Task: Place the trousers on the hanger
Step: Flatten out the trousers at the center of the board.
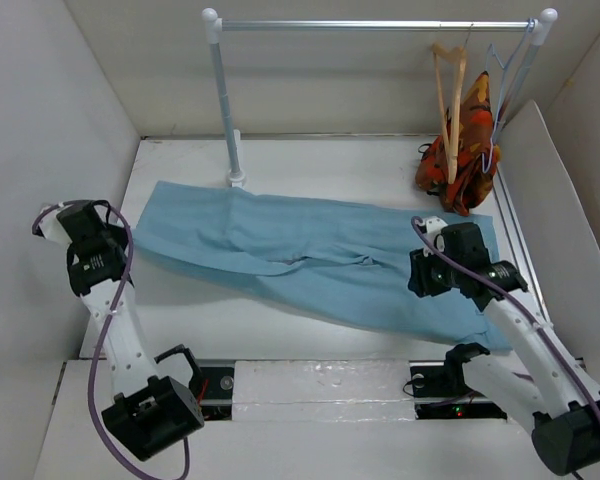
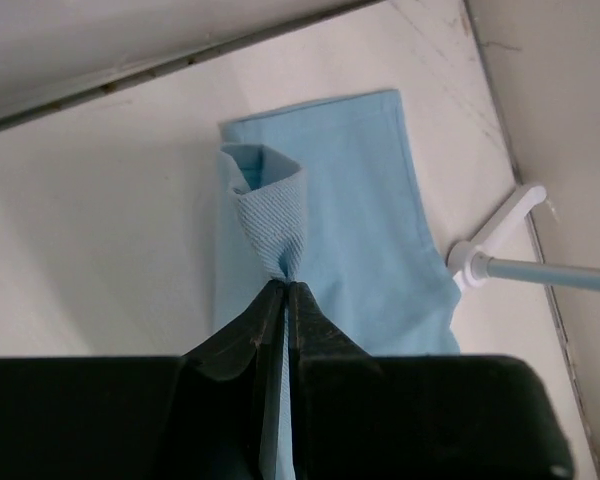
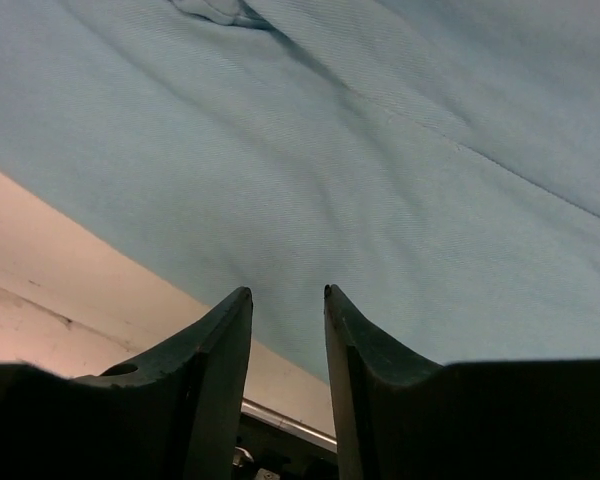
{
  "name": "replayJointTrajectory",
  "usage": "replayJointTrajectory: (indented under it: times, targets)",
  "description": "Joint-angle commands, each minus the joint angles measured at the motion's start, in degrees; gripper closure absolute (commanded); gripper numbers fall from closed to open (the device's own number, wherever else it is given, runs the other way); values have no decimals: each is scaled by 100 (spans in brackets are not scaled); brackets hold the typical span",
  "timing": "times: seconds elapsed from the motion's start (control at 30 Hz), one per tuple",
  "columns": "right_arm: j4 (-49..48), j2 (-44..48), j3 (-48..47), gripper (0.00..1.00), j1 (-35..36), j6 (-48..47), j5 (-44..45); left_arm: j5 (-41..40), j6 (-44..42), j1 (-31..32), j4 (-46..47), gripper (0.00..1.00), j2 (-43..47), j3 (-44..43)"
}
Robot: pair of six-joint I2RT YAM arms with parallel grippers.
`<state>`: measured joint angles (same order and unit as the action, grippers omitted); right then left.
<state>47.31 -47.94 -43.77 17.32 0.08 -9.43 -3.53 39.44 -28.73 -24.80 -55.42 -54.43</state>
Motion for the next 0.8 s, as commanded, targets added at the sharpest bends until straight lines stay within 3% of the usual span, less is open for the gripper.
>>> replayJointTrajectory:
  times: [0.0,0.17,0.27,0.3,0.33,0.57,0.77]
  targets:
    - [-299,-363,-1,60,-524,89,319,141,-86,51,-482,100,57,47]
    - [-1020,-1128,-105,41,-1774,282,100,274,-33,437,-359,100,198,214]
    - [-1407,-1550,-316,36,-2627,599,213,327,72,919,-412,100,224,126]
    - [-1513,-1647,-386,35,-2750,773,536,318,107,1035,-351,100,259,109]
    - [-1732,-1918,-578,29,-3369,835,1348,579,160,1184,-150,100,408,196]
    - [-1805,-3430,-1405,21,-4437,73,1567,1126,99,1186,168,100,716,486]
    - [-1479,-4803,-2145,18,-4852,-764,724,1215,-129,1186,221,100,664,574]
